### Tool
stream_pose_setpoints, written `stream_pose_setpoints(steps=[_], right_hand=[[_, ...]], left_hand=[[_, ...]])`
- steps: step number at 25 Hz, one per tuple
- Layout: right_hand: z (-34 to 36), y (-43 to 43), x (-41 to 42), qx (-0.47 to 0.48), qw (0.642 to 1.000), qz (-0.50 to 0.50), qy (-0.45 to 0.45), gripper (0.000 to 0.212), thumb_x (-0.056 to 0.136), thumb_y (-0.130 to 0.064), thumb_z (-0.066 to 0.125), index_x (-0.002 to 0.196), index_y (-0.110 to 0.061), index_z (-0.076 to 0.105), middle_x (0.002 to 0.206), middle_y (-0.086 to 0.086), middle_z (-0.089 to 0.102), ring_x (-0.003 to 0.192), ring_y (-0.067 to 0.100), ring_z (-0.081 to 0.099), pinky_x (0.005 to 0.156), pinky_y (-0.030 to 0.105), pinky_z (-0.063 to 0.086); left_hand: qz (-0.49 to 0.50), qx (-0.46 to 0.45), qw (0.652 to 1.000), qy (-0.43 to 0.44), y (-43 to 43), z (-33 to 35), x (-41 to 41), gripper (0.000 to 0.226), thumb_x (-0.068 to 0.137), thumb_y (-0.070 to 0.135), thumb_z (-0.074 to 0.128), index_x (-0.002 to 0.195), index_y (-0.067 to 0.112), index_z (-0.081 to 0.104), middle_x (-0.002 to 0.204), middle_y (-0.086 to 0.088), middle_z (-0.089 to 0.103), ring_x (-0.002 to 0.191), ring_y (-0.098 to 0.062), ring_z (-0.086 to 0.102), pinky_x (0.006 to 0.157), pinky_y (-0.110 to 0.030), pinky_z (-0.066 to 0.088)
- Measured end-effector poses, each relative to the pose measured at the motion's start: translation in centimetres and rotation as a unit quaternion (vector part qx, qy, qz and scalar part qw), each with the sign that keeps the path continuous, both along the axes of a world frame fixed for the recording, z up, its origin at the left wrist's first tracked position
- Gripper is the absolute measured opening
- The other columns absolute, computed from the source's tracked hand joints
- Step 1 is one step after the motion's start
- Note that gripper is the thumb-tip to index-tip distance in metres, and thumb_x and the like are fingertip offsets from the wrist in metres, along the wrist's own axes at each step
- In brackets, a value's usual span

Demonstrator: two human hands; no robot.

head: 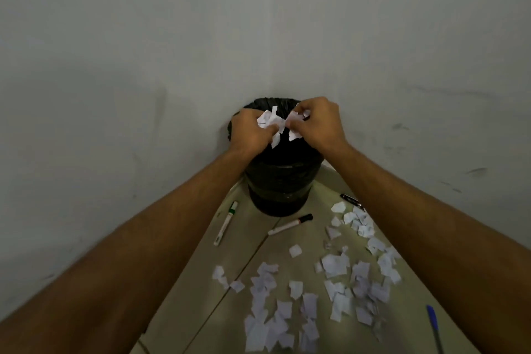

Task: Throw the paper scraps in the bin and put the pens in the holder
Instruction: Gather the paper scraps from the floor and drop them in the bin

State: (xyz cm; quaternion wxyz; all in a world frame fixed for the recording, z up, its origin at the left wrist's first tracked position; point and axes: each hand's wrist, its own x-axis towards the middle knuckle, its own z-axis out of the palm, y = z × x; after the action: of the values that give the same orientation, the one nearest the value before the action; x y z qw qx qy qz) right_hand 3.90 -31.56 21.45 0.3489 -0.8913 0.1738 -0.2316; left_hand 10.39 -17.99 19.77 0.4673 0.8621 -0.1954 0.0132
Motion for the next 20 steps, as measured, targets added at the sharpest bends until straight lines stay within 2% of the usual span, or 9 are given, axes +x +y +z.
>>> stream_pose_setpoints(steps=[1,3,5,7,11,13,15,18,20], right_hand=[[-0.4,-0.3,0.7,-0.008,1.0,-0.003,0.024,0.015,0.079,-0.013,0.078,0.093,-0.008,0.077,0.085,0.01,0.074,0.074,0.017,0.067,0.074,0.032,0.059],[-0.9,-0.6,1.8,-0.014,0.998,-0.012,0.065,0.01,0.082,-0.012,0.075,0.091,-0.01,0.077,0.087,0.012,0.075,0.076,0.02,0.07,0.071,0.03,0.059],[-1.0,-0.7,2.3,-0.029,0.993,0.009,0.114,0.013,0.087,-0.012,0.071,0.097,-0.007,0.077,0.097,0.014,0.075,0.086,0.021,0.069,0.07,0.025,0.05],[-0.9,-0.4,2.2,-0.016,0.983,0.059,0.17,0.022,0.089,-0.008,0.067,0.109,-0.005,0.075,0.107,0.012,0.073,0.092,0.02,0.067,0.073,0.024,0.047],[-0.3,-0.2,0.9,0.127,0.951,0.136,0.248,0.047,0.089,0.01,0.051,0.133,-0.005,0.059,0.122,0.021,0.063,0.106,0.032,0.064,0.089,0.045,0.058],[0.1,-0.1,0.1,0.196,0.928,0.164,0.272,0.051,0.091,0.013,0.044,0.138,-0.003,0.05,0.126,0.022,0.061,0.108,0.034,0.064,0.091,0.047,0.057],[0.4,0.1,-0.6,0.24,0.914,0.177,0.276,0.054,0.091,0.015,0.039,0.141,-0.005,0.048,0.126,0.019,0.062,0.11,0.033,0.064,0.094,0.045,0.056],[0.6,0.1,-0.9,0.158,0.949,0.144,0.231,0.055,0.088,0.014,0.043,0.138,-0.007,0.054,0.119,0.014,0.065,0.101,0.024,0.065,0.089,0.036,0.057],[0.8,0.2,-1.4,0.072,0.981,0.112,0.143,0.048,0.086,0.01,0.052,0.126,-0.011,0.066,0.117,0.009,0.071,0.1,0.018,0.068,0.089,0.03,0.056]], left_hand=[[-0.004,0.029,1.0,0.005,-0.4,-0.3,0.8,0.018,0.08,0.016,0.074,0.078,-0.001,0.07,0.068,-0.006,0.063,0.059,-0.014,0.057,0.04,-0.013,0.034],[-0.032,0.093,0.995,0.008,-0.9,-0.7,1.8,0.025,0.081,0.021,0.074,0.074,-0.001,0.067,0.063,-0.006,0.059,0.064,-0.017,0.057,0.04,-0.014,0.033],[-0.085,0.159,0.984,0.008,-1.2,-0.7,2.1,0.028,0.082,0.027,0.074,0.085,-0.001,0.07,0.077,-0.009,0.068,0.074,-0.019,0.062,0.055,-0.016,0.044],[-0.123,0.189,0.974,0.014,-1.2,-0.5,2.0,0.029,0.08,0.022,0.075,0.102,0.004,0.071,0.096,-0.009,0.072,0.089,-0.02,0.066,0.074,-0.027,0.053],[-0.158,0.199,0.965,0.058,-1.0,0.1,1.4,0.042,0.082,0.011,0.067,0.124,0.006,0.059,0.113,-0.012,0.069,0.106,-0.024,0.064,0.092,-0.038,0.055],[-0.16,0.2,0.963,0.083,-0.7,0.3,1.3,0.06,0.082,0.008,0.064,0.14,0.008,0.046,0.127,-0.012,0.063,0.117,-0.024,0.059,0.098,-0.036,0.051],[-0.159,0.188,0.964,0.105,-0.5,0.3,1.2,0.066,0.083,0.005,0.06,0.145,0.01,0.041,0.131,-0.009,0.061,0.121,-0.022,0.057,0.099,-0.032,0.05],[-0.136,0.162,0.972,0.1,0.2,0.8,0.6,0.063,0.08,0.0,0.055,0.141,0.011,0.048,0.131,-0.008,0.06,0.121,-0.021,0.056,0.098,-0.029,0.049],[-0.103,0.098,0.987,0.069,1.1,1.2,-0.3,0.056,0.081,0.002,0.056,0.135,0.013,0.055,0.126,-0.005,0.062,0.114,-0.018,0.059,0.096,-0.028,0.05]])
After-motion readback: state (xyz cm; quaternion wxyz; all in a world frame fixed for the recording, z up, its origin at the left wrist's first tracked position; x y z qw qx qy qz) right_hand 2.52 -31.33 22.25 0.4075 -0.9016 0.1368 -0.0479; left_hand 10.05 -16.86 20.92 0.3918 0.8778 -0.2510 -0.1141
